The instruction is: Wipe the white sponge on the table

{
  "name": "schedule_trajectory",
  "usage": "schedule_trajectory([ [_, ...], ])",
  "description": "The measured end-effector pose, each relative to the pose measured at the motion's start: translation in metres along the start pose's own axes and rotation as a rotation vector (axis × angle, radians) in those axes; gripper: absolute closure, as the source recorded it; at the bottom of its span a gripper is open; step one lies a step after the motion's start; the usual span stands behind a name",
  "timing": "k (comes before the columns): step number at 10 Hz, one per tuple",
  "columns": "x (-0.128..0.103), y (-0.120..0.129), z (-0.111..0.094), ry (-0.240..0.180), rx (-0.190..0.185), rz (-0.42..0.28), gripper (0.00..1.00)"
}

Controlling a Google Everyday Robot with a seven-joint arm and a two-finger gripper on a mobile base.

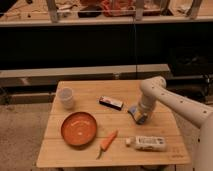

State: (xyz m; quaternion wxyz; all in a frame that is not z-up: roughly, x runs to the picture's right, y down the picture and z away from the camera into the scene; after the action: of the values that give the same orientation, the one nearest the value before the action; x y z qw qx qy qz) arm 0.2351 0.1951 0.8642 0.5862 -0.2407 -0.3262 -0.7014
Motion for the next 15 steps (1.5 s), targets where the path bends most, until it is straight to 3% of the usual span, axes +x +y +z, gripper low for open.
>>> schedule_trajectory([
  [6,-0.071,0.071,-0.011,-0.002,0.015,0.063,0.62],
  [8,-0.082,0.099,-0.018,0.005,0.016,0.122,0.62],
  [10,-0.074,0.116,-0.026,0.017,0.024,0.177,0.62],
  [12,-0.042,0.132,-0.04,0.027,0.025,0.239,0.62],
  [15,-0.003,0.137,-0.052,0.032,0.009,0.273,0.62],
])
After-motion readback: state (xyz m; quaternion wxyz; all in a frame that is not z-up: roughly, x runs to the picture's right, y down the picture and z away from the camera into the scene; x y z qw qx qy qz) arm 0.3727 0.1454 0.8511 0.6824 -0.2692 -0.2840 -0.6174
